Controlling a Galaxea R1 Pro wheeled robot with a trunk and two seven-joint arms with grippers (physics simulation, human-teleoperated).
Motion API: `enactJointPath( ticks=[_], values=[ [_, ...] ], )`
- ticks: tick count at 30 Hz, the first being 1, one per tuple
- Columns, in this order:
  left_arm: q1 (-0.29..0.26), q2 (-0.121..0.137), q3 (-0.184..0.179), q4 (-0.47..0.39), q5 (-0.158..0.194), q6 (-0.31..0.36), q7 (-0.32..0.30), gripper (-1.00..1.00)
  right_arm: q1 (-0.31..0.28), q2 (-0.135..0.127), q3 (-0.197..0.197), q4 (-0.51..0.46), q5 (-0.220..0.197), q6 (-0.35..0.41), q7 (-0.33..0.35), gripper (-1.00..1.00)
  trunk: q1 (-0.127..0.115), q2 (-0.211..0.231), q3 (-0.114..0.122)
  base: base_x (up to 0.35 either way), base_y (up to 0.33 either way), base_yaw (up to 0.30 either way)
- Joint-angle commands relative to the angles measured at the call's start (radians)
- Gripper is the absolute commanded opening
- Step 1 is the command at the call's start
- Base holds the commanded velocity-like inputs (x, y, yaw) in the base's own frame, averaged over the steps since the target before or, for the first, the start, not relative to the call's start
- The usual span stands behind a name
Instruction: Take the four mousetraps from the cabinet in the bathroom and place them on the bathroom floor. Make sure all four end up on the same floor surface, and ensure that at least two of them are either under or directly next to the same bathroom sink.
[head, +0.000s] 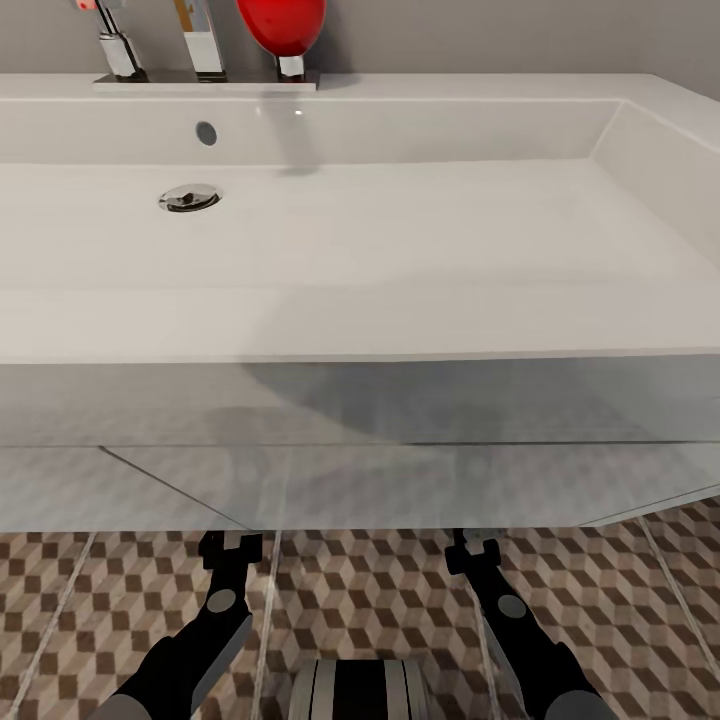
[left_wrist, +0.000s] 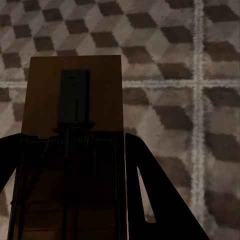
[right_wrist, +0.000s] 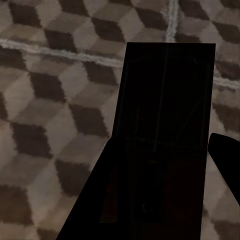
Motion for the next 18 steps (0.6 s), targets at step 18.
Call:
enactJointPath(
  ticks=[18],
  values=[
    [-0.001,0.003,-0.010,-0.009,0.009,-0.001,0.002,-1.00,0.000,0.001,-0.004,-0.003,0.009,-0.004,0.002,-1.00,0.000,0.000,-0.001,0.000,0.000,0.000]
  ],
)
